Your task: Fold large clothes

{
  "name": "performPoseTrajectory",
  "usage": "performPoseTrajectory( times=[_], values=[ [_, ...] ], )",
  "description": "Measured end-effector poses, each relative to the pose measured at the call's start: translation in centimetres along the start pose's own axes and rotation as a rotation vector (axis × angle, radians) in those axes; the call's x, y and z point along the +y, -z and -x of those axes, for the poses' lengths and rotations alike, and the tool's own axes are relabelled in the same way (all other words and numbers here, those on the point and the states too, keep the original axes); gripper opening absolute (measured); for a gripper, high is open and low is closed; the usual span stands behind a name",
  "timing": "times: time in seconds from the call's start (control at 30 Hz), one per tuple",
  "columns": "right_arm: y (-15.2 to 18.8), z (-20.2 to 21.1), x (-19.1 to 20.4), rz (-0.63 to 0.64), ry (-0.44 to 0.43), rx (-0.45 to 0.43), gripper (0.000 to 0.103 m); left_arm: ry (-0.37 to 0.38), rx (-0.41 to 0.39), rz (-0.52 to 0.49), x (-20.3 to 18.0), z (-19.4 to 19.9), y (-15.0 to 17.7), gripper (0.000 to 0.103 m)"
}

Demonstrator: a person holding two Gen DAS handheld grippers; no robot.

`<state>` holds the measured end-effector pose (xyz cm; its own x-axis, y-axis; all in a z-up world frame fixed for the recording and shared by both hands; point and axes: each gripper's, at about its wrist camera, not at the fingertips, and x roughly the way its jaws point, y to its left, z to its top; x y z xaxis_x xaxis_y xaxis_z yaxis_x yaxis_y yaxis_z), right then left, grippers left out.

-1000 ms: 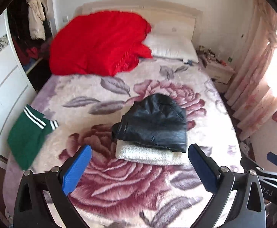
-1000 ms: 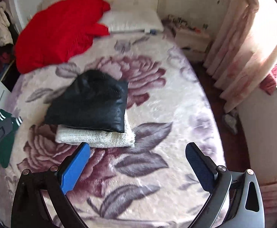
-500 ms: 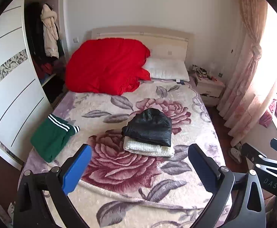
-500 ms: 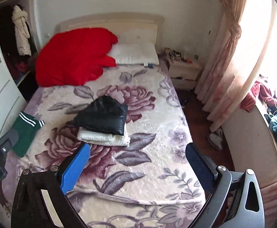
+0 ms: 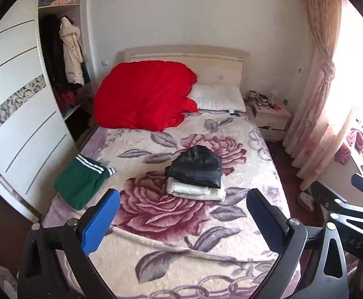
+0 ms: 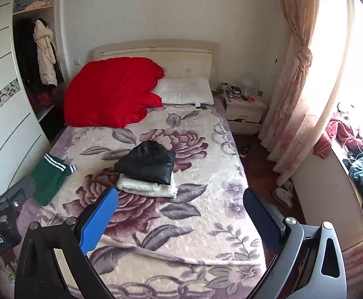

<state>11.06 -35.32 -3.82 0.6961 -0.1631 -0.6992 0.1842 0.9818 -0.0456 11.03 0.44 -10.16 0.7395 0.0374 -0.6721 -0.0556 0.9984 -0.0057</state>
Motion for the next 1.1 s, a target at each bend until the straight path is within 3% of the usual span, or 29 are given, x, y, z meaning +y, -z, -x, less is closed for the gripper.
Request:
performPoseTrajectory(
  times=[0.5, 1.1],
  values=[
    [-3.5, 4.4, 0.0, 0.027, -0.029, -0.034, 0.102, -0.01, -0.042, 0.013, -0.3, 2.7, -0.5, 0.103],
    [-5.5, 4.2, 0.5, 0.042, -0.055, -0.058, 0.102, -0.026, -0.062, 0.008, -0.1, 3.7, -0.8, 0.103]
  ],
)
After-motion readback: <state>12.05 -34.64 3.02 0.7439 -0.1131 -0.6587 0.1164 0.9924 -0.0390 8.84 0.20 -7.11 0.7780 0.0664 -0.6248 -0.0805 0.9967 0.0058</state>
